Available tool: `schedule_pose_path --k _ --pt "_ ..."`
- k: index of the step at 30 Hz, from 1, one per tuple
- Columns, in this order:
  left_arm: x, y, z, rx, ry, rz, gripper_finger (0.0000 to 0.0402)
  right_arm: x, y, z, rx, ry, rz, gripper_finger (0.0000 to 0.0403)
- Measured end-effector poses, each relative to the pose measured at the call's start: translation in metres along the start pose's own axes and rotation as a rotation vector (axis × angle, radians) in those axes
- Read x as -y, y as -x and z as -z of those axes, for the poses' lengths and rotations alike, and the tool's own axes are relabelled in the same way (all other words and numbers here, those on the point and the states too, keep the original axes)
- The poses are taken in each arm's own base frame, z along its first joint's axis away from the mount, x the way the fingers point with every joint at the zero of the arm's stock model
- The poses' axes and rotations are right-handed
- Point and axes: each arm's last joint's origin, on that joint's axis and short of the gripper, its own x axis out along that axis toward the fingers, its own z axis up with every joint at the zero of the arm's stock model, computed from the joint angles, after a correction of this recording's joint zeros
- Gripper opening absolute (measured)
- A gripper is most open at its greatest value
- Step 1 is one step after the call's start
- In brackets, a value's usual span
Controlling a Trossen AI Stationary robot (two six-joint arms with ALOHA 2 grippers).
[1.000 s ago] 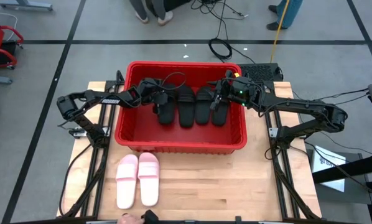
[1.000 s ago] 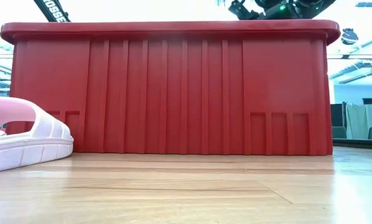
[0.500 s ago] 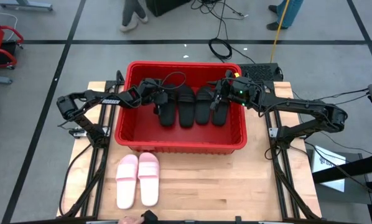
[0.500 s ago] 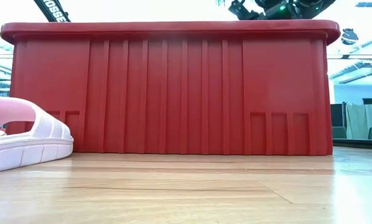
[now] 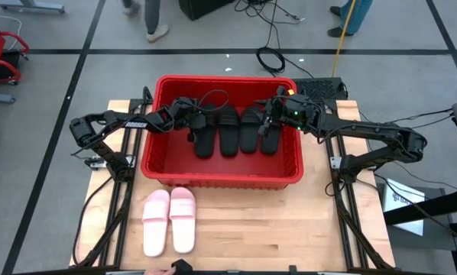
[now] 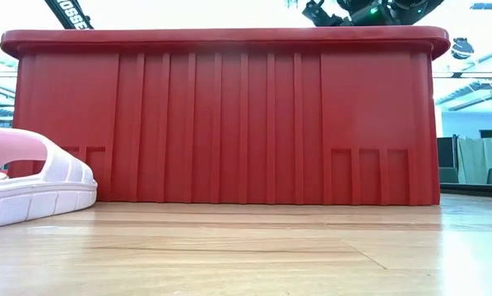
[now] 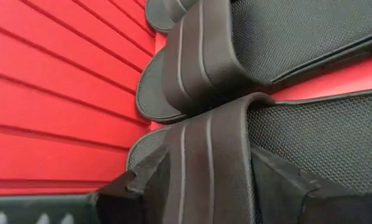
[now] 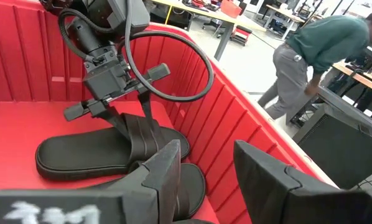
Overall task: Pick and place slides into bin
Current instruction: Put the black slide into the red bin, then put the left pink slide into the red bin
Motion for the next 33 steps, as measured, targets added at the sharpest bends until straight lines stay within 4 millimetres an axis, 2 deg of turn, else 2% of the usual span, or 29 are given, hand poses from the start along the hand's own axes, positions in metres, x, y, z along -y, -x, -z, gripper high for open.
schedule_pose_path --k 14,25,33 --pt "0.012 0.004 -0.019 0.039 -0.029 0.022 0.0207 0.000 -0.001 0.000 -0.003 0.000 -0.001 0.0139" --pt "0.008 0.036 -0.046 0.050 -0.046 -0.135 0.0207 0.000 -0.001 0.000 0.003 0.002 0.001 0.0139" --pt "0.013 0.061 -0.064 0.032 -0.069 -0.220 0.0207 0.000 -0.001 0.000 0.005 0.000 0.001 0.0139"
